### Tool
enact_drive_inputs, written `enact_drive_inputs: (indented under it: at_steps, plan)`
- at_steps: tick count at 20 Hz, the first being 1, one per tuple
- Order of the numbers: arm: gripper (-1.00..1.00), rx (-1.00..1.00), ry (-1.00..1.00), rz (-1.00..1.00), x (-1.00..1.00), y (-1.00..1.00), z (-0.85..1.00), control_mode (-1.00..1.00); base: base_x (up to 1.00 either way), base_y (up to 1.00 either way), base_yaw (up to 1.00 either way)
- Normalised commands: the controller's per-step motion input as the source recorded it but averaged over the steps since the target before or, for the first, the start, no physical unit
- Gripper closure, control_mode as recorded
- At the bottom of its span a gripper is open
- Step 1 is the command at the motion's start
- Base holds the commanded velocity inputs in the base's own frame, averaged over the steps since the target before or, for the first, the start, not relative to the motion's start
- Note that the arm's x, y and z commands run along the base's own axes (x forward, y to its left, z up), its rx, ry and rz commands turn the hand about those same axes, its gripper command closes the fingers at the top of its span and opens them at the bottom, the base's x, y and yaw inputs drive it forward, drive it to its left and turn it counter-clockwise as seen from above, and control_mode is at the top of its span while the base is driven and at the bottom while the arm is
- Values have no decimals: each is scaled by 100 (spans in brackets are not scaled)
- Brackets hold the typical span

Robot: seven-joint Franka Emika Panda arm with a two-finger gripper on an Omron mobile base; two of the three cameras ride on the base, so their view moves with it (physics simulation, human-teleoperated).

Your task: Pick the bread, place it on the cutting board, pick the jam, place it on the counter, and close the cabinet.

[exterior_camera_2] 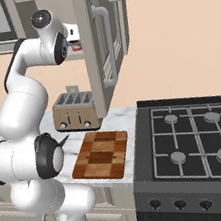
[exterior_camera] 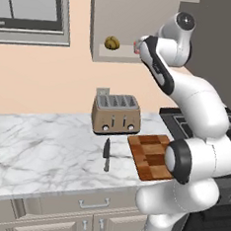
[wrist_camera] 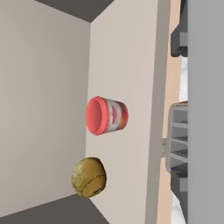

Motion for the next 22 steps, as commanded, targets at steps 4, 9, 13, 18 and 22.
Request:
enact_drive_inputs:
  at_steps: [4, 9, 13, 18, 22]
  plan:
    - [-100, 0, 0, 0, 15, 0, 0, -100, 0, 0, 0]
    - [-100, 0, 0, 0, 17, 0, 0, -100, 0, 0, 0]
    - [-100, 0, 0, 0, 19, 0, 0, -100, 0, 0, 0]
    - [-100, 0, 0, 0, 17, 4, 0, -100, 0, 0, 0]
    - [-100, 0, 0, 0, 15, 8, 0, -100, 0, 0, 0]
